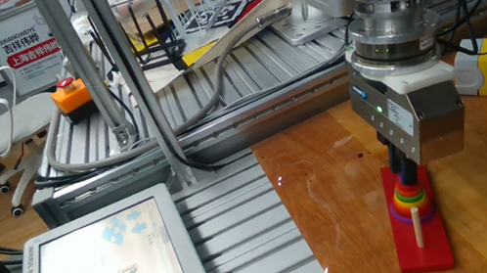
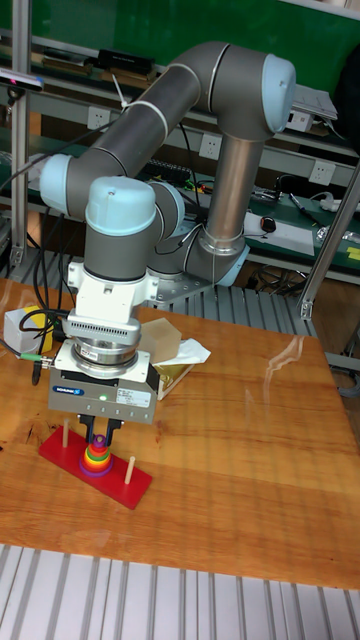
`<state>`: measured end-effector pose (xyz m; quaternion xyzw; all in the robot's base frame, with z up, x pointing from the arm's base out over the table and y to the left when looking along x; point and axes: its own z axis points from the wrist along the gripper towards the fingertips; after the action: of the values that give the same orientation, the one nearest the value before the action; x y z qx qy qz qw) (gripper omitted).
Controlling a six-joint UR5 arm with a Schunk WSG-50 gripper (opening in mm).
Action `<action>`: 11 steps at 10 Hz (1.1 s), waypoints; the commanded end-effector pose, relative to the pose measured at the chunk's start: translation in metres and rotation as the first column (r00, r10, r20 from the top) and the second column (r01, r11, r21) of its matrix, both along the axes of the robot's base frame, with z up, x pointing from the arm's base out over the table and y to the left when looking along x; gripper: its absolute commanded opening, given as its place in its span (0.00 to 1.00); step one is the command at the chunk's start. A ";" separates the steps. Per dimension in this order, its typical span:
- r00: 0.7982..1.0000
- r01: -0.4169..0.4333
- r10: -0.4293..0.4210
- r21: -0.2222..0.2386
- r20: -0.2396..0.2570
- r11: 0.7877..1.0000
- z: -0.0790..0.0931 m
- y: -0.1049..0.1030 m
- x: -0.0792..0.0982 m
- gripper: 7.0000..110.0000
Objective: Take out one Hanoi block and throw it aside
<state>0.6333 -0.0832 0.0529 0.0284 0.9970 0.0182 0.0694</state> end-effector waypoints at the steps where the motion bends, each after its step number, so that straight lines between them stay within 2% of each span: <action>1: 1.000 0.006 -0.006 0.009 0.004 1.000 0.000 0.000 0.001 0.15; 11: 1.000 0.006 -0.007 0.011 0.009 1.000 -0.003 0.001 0.001 0.15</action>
<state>0.6334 -0.0836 0.0495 0.0278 0.9969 0.0179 0.0712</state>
